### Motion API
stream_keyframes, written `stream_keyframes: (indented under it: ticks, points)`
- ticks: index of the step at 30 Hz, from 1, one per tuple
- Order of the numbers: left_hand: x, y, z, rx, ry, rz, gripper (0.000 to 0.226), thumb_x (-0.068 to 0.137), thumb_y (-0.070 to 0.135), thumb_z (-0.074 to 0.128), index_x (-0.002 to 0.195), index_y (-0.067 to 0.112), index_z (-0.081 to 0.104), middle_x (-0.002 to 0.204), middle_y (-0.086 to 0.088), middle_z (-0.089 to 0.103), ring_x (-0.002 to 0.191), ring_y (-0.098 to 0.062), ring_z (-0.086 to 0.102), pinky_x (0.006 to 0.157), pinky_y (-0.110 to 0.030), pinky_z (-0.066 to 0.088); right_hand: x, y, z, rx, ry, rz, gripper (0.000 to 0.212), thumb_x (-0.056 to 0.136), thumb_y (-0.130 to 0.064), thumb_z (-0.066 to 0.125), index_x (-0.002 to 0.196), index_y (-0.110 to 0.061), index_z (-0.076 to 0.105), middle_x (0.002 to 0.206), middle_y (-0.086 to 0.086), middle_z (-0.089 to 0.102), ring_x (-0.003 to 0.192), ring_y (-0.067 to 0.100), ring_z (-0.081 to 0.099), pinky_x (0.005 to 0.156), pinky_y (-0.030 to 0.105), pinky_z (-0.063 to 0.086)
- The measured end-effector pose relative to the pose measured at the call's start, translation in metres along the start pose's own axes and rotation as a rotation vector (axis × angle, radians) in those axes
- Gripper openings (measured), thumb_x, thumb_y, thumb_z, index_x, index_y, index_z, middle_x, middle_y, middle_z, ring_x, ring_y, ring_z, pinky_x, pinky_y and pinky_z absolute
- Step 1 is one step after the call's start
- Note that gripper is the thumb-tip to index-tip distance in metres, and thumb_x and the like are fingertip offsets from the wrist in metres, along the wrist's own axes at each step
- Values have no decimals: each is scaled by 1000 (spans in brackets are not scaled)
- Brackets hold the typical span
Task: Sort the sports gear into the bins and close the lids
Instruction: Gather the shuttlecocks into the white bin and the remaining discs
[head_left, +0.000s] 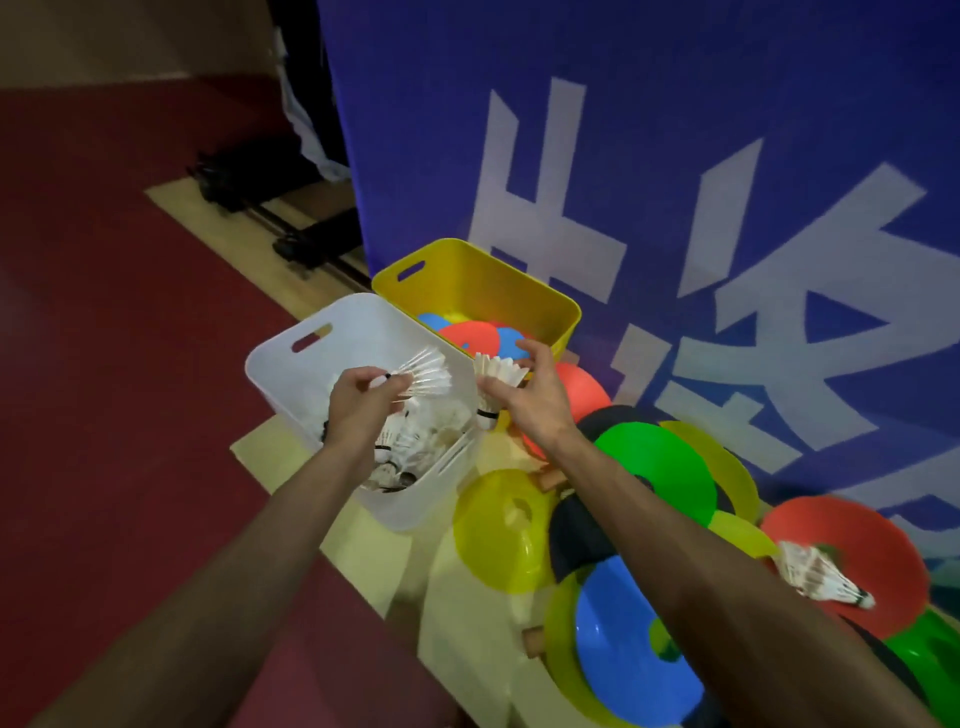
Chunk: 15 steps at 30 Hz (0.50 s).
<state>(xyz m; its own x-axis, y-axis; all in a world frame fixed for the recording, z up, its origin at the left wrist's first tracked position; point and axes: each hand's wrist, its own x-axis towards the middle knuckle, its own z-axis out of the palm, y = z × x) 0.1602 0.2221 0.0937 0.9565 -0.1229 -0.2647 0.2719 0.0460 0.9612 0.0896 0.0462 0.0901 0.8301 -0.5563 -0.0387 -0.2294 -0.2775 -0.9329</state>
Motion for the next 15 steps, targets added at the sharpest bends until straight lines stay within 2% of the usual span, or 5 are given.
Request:
stream_keyframes:
  ticks: [3,5,8,12,15]
  points:
    - [14,-5,-16,5,48,-30,29,80,12,74,98,9,52,103,-12,58,74,-15,65,85,-34,52,2,-1,22,-1,-33,-11,70,78,-21,77,136,-15,39,110,-3,50,95,13,56,82,24,48]
    - [19,-9,-25,46,66,-51,31,78,16,75,101,11,55,102,-9,60,77,-15,67,76,-36,50,4,-1,33,-11,-43,-18,69,78,-23,77,135,-16,39,110,-3,49,95,14,55,79,24,46]
    - [25,-17,-36,121,73,-52,37,77,15,76,110,11,58,85,-4,54,72,-18,57,64,-30,44,7,1,47,-28,-52,-28,72,77,-24,78,137,-18,38,111,-2,49,100,16,56,80,23,44]
    - [32,-26,-41,205,59,-53,40,79,17,74,115,8,60,91,-3,57,83,-19,56,80,-31,47,14,1,66,-65,-49,-20,79,74,-22,80,139,-15,36,117,0,49,105,19,56,88,32,48]
    - [36,-31,-43,268,41,-39,30,81,26,72,104,7,67,97,-6,67,90,-21,63,88,-36,50,18,3,79,-90,-54,-10,77,73,-25,81,136,-16,37,122,4,50,107,21,56,91,34,48]
